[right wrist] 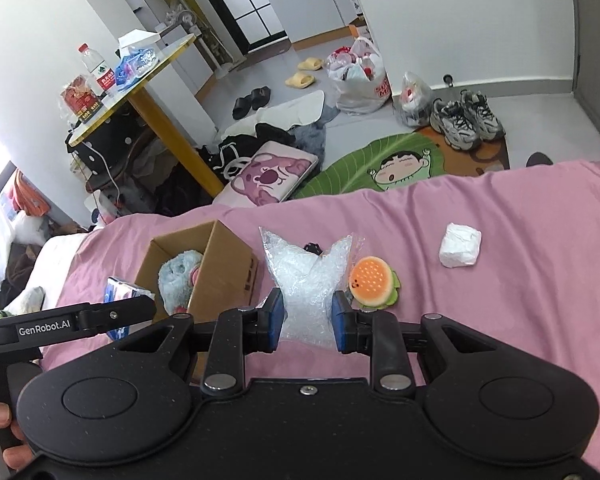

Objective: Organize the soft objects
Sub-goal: 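Lift the tissue pack with the left tool while the right tool grasps the filling bag, then drop the tissue pack and filling bag into the box, opening both tools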

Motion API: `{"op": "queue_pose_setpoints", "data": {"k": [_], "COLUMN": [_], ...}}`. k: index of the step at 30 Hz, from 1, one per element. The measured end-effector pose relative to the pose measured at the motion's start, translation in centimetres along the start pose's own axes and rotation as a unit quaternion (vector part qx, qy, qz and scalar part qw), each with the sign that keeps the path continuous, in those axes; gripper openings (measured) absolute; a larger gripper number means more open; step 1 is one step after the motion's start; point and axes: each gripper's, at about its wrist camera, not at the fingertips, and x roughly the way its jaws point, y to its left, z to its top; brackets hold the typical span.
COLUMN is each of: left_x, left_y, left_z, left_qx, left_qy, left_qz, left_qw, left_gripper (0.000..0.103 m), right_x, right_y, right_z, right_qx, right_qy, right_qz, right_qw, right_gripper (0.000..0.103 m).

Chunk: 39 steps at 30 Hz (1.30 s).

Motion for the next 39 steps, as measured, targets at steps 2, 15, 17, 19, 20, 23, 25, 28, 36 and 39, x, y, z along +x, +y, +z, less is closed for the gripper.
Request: {"op": "queue_pose_setpoints", "data": {"k": [2,15,17,19,20,23,25,28,36,39], "left_x": [-0.3,-0.8,-0.8,-0.8,-0.7,-0.4,-0.1,0.3,2.2,2.8], "left_y": [0.9,6.1,6.8,7.4,7.7,8.7,9.3,10.4,12.6,13.1], "left_z": [0.3,1.7,1.9,2.0,2.0,2.2,2.3,2.5,3.0,3.1], "left_qx": [-0.004,-0.039,-0.043,-0.046,-0.048,-0.052,-0.056,-0.061,-0.074,-0.076], "left_qy": [-0.003,-0.014,-0.015,-0.016,-0.016,-0.014,-0.013,-0.012,0.001,0.007], "left_qz": [0.001,0.011,0.012,0.013,0.015,0.024,0.027,0.033,0.051,0.054], "left_qw": [1.0,0.9991,0.9989,0.9987,0.9986,0.9983,0.998,0.9975,0.996,0.9956], "left_gripper": [0.08,0.081,0.081,0.081,0.081,0.081,0.081,0.081,0.081,0.081], "right_x": [0.1,1.9,2.2,2.5,2.7,3.4,3.8,4.4,6.5,7.2], "right_y": [0.7,4.9,5.6,6.2,6.5,7.5,8.0,8.8,10.4,10.8], "right_z": [0.0,0.2,0.3,0.4,0.5,0.6,0.7,0.8,1.5,1.6], "right_qx": [0.001,-0.002,-0.005,-0.008,-0.01,-0.014,-0.016,-0.019,-0.02,-0.02], "right_qy": [-0.002,-0.002,0.0,0.001,0.001,0.004,0.005,0.007,0.015,0.018], "right_qz": [0.002,0.01,0.012,0.014,0.014,0.015,0.017,0.021,0.031,0.033], "right_qw": [1.0,1.0,1.0,1.0,1.0,1.0,1.0,1.0,0.999,0.999], "right_gripper": [0.025,0.025,0.025,0.025,0.025,0.025,0.025,0.025,0.025,0.025]}}
